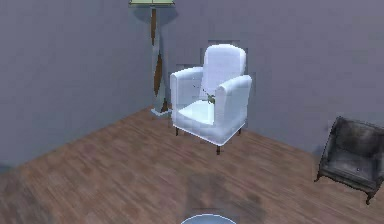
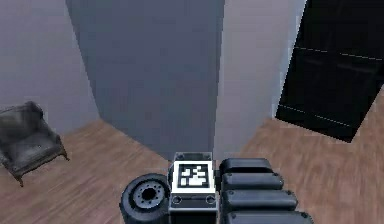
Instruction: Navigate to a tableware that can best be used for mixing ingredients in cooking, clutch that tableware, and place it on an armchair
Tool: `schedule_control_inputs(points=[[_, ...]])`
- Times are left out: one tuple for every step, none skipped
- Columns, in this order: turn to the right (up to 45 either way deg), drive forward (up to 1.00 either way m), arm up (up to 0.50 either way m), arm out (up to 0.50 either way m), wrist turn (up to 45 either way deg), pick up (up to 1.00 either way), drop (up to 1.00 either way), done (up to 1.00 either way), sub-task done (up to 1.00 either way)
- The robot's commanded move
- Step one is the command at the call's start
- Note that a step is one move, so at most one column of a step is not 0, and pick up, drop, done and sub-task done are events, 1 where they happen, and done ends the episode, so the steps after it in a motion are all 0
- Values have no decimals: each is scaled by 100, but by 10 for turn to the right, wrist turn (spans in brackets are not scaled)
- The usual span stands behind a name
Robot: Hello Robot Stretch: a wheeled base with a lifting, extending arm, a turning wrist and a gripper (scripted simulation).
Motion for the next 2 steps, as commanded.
schedule_control_inputs(points=[[-30,0,0,0,0,0,0,0,0],[0,50,0,0,0,0,0,0,0]])
